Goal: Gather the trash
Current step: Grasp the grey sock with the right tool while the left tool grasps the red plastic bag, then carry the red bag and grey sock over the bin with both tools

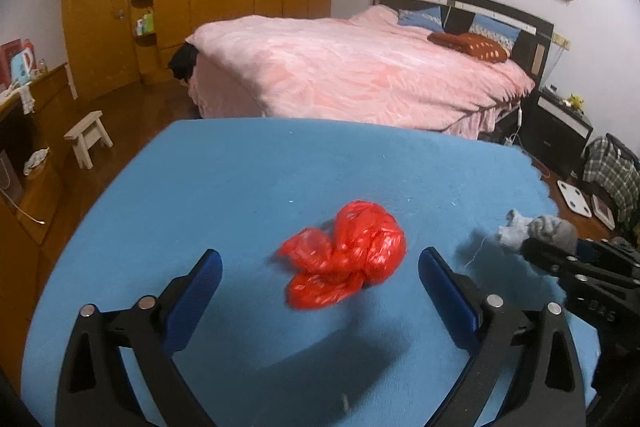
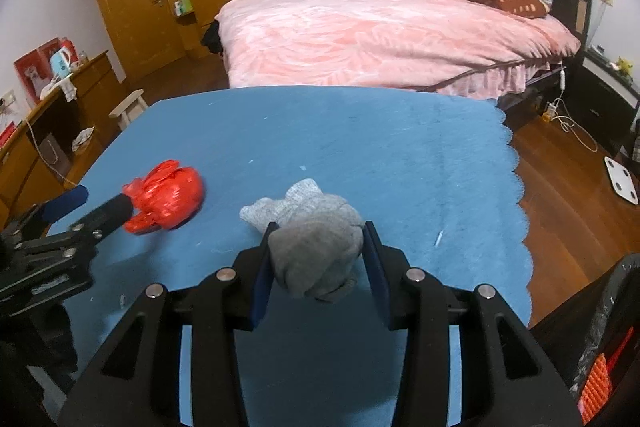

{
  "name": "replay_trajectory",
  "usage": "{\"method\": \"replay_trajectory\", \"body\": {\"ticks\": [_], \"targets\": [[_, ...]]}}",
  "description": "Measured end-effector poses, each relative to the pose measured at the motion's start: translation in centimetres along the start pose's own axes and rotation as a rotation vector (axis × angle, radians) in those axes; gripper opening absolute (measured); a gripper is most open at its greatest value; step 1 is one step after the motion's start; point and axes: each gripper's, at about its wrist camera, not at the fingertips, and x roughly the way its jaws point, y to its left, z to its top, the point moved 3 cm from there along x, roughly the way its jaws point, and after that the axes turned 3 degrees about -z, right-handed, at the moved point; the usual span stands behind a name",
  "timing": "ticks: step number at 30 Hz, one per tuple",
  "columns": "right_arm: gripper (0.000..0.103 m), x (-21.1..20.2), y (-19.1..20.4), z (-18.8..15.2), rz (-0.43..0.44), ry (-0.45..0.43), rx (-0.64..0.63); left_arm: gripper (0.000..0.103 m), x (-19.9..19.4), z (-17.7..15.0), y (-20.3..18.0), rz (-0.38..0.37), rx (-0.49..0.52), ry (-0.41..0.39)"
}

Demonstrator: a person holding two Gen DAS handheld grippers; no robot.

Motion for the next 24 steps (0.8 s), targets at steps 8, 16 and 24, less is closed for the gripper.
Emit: {"method": "replay_trajectory", "body": {"ticks": [8, 16, 24], "targets": [[0.040, 1.1, -0.9, 0.0, 0.003, 0.013, 0.014, 0.093, 4.8, 0.1, -0.6, -0.027, 0.000, 0.107], [0.040, 1.0, -0.9, -0.1, 0.011, 0.013, 0.016, 0.037, 6.1, 0.2, -1.3, -0.072, 0.019, 0.157], [0.040, -1.2, -1.0, 0.0, 0.023, -0.007, 0.021, 0.035, 2.4, 0.1, -1.7, -0.109, -0.025, 0.095]]}}
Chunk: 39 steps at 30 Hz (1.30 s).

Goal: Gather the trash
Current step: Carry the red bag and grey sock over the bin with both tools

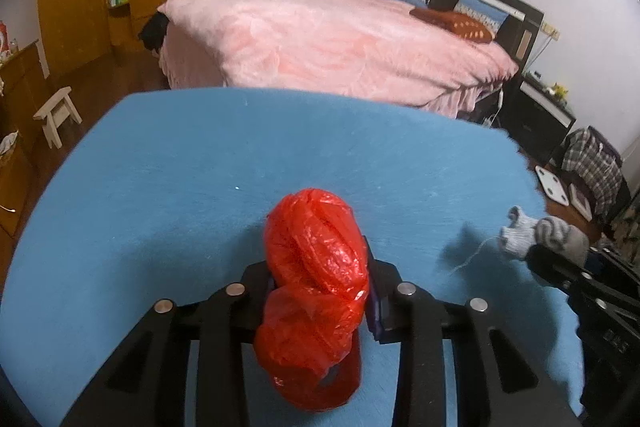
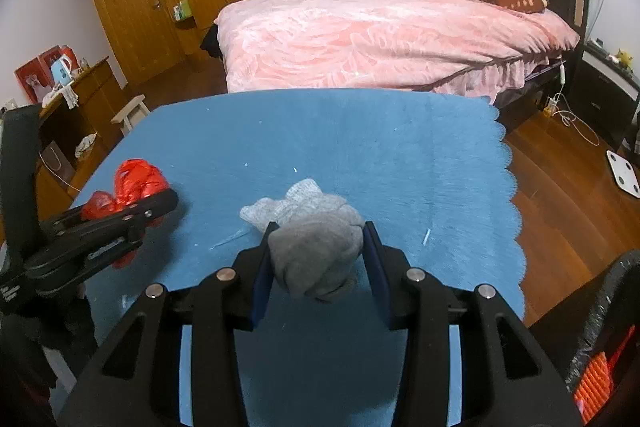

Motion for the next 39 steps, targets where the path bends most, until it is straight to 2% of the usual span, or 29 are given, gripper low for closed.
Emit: {"method": "replay_trajectory", "body": {"ticks": [10, 22, 30, 39], "targets": [[0.040, -5.1, -0.6, -1.0, 0.012, -0.032, 0.012, 0.035, -6.6, -1.8, -2.9, 0.022, 0.036, -0.056], [0.040, -11.8, -1.6, -2.2, 0.012, -0.081, 0.006, 0.035, -12.4, -3.2, -7.0, 0.003, 0.056, -0.093], [0.040, -16.1, -3.0, -4.1, 0.010, -0.103, 0.009, 0.035, -15.6, -3.8, -11.2, -0.039, 0.094, -0.119], [0.040, -20.7, -6.5, -6.0, -0.037, -0.142, 0.043, 0.035, -17.4, -4.0, -16.4, -0.104, 0.165, -0.147]]}}
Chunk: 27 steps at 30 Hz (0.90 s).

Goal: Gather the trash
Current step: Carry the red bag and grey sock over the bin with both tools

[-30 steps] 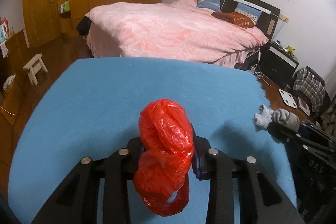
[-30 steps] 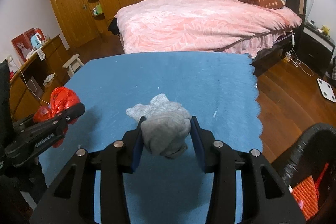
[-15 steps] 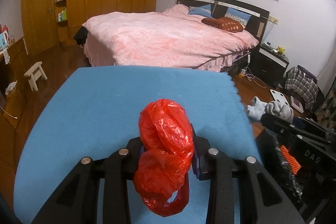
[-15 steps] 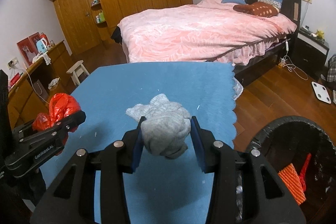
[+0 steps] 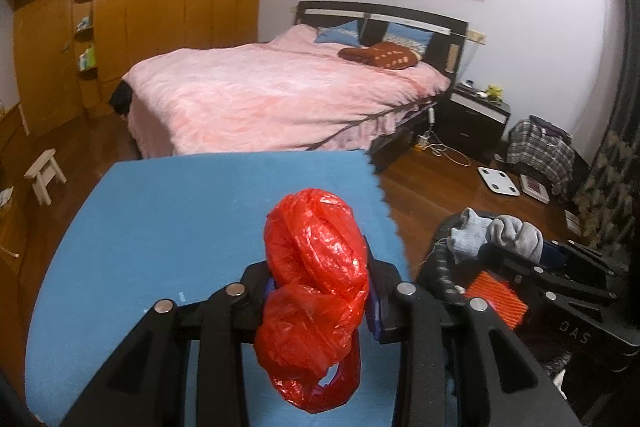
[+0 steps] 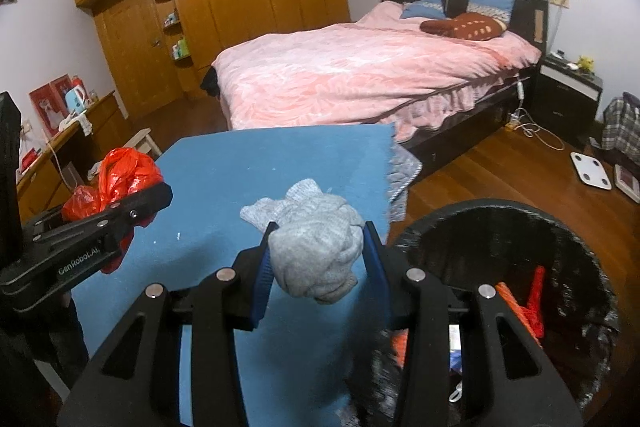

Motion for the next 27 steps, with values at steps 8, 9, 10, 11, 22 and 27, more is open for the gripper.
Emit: {"method": "replay_trajectory", "body": {"ticks": [8, 9, 10, 11, 22, 27], "targets": [[0.040, -2.6, -3.7, -0.8, -0.050, -0.034, 0.044, 0.035, 0.3, 0.5, -5.0, -0.064, 0.058, -0.008], [0.040, -2.9, -4.1, -0.8, -0.056, -0.037, 0.050, 0.035, 0.4, 0.5, -5.5, -0.074, 0.063, -0.008], [0.040, -3.1, -4.5, -0.9, -0.062, -0.040, 0.055, 0.034, 0.5, 0.5, -6.0, -0.079, 0.067, -0.008], [0.040, -3.5, -5.1, -1.0, -0.070, -0.044, 0.060, 0.035, 0.5, 0.5, -6.5, -0.086, 0.073, -0.010], [0.040, -5.9, -10.8, -2.4, -0.174, -0.062, 0.111, 0.035, 2.3, -0.5, -12.5, -0.187, 0.132, 0.018], [0.040, -6.5, -13.3, -3.3, -0.218, -0.062, 0.136, 0.035, 3.7, -0.9, -15.0, -0.232, 0.161, 0.036]]}}
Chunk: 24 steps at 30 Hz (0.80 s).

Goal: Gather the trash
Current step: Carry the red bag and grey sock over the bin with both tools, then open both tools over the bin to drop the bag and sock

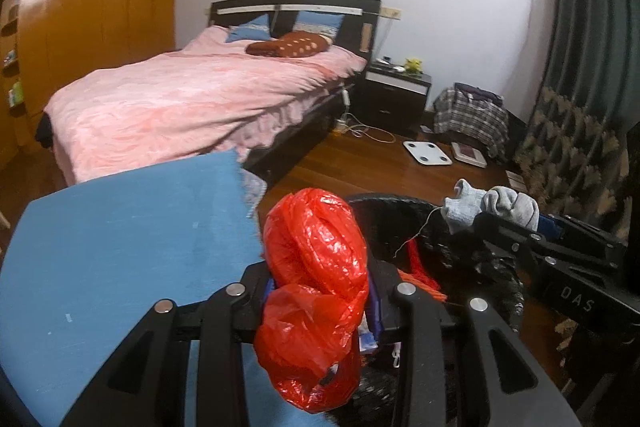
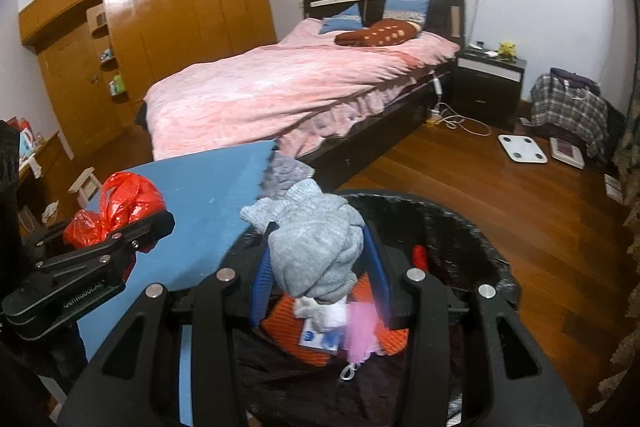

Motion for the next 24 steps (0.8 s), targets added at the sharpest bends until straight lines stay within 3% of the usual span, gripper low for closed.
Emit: {"method": "replay_trajectory", "body": {"ticks": [13, 24], "targets": [[0.040, 0.1, -5.5, -1.7, -0.095, 0.015, 0.058, 0.034, 4.9, 0.1, -4.3, -0.076, 0.047, 0.036], [0.040, 3.2, -7.7, -2.6, -0.123, 0.060, 0.074, 0.035, 9.3, 0.0, -5.7, -0.108, 0.082, 0.080]]}}
